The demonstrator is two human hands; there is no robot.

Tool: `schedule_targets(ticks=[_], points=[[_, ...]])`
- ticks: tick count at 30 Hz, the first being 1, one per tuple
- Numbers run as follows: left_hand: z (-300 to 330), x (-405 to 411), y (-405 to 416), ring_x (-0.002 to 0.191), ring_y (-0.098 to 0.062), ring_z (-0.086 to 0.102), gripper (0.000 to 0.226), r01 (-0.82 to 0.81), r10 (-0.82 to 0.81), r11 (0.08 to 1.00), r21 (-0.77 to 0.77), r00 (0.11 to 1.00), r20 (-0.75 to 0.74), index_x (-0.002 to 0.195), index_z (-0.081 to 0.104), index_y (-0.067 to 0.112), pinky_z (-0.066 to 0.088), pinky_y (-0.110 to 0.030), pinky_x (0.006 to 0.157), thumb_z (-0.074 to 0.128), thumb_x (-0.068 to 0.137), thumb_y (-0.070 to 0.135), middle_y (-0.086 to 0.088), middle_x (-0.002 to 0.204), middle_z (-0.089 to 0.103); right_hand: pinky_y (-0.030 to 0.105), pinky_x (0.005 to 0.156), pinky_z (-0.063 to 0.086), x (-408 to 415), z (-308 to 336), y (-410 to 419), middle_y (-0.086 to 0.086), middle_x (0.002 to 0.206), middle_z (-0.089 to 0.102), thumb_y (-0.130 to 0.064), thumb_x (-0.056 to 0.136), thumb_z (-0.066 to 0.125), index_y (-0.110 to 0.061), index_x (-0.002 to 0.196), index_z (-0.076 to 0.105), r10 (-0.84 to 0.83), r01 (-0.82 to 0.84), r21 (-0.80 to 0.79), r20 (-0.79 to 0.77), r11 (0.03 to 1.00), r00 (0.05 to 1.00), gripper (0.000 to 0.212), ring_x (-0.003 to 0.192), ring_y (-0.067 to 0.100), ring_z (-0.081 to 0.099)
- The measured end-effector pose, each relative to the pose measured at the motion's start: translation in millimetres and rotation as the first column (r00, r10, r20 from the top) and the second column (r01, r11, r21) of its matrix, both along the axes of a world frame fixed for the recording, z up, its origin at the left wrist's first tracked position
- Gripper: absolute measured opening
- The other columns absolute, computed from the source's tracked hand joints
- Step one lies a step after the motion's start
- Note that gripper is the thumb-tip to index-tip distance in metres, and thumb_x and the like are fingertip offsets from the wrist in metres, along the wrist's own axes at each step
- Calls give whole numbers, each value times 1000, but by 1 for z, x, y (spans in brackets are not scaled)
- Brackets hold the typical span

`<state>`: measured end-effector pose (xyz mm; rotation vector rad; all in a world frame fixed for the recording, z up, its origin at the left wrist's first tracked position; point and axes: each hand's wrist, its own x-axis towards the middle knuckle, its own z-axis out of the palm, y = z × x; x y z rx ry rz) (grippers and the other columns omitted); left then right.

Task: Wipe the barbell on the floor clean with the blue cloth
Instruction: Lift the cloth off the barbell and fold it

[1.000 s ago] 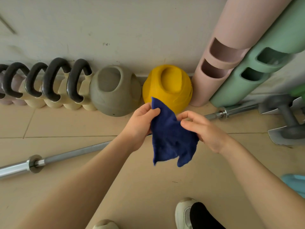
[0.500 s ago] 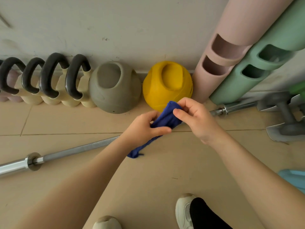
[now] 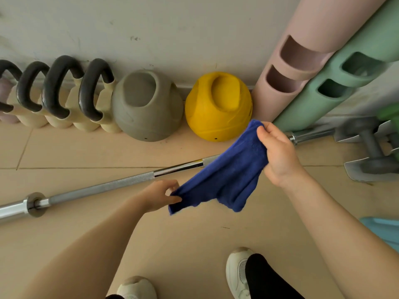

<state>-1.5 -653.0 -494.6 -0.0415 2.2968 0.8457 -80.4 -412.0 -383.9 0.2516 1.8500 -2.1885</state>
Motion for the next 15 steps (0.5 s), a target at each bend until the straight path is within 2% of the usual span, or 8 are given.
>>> schedule_targets(ticks=[2,4,6,7,9,10,12,15], points=[[-5,4,-6,77,-18,47,21,-118,117,992,41,993,15,71,48,23,35,-28,68,60,88,22,4,75,51,17,62,50,-3,1,5,-5,68,64,-13,98,39,-14,88,55,-41,42,-38,13,998,999,19,65,4,61],[1,1,-6,76,-18,50,15,-321,317,927,195,947,53,82,58,10,37,-30,70,59,88,24,-1,76,56,17,62,51,-5,0,5,-9,65,66,-13,98,40,-15,89,56,-75,76,-42,32,996,997,18,65,3,63],[13,-8,0,78,-19,51,33,-514,498,763,391,854,151,88,59,1,38,-34,74,61,81,34,-9,81,58,20,65,50,-5,-5,2,-7,68,64,-13,98,41,-17,87,55,-119,119,-4,54,993,991,18,67,4,61],[21,-13,6,78,-20,51,34,-576,558,668,472,807,195,84,59,2,37,-35,73,62,79,35,-11,80,57,23,67,47,-5,-7,1,-5,71,61,-13,98,42,-19,84,55,-148,146,37,63,989,987,19,68,6,58],[37,-23,20,71,-20,51,22,-629,615,500,596,742,267,73,59,9,38,-31,68,59,88,25,-7,71,58,28,66,43,-3,-9,-5,-4,71,55,-14,96,44,-21,79,53,-205,196,110,76,975,976,21,67,9,53],[44,-28,27,68,-19,51,24,-632,619,448,632,730,290,69,58,11,39,-29,65,54,92,19,-4,68,58,27,64,41,0,-8,-8,-6,67,54,-13,95,45,-20,76,52,-216,207,117,67,971,974,21,64,8,51],[61,-34,44,65,-15,53,24,-608,590,401,685,743,315,73,57,11,43,-24,60,48,95,15,-4,68,57,21,59,41,10,-6,-16,-14,57,53,-13,88,52,-18,73,49,-164,166,113,-24,980,986,16,57,2,49],[83,-40,67,60,-10,56,22,-566,555,353,745,768,320,82,58,10,46,-19,56,44,97,17,-2,65,62,11,57,42,28,-6,-28,-20,58,56,-18,78,53,-18,76,48,85,-43,213,-188,976,978,5,58,-4,51]])
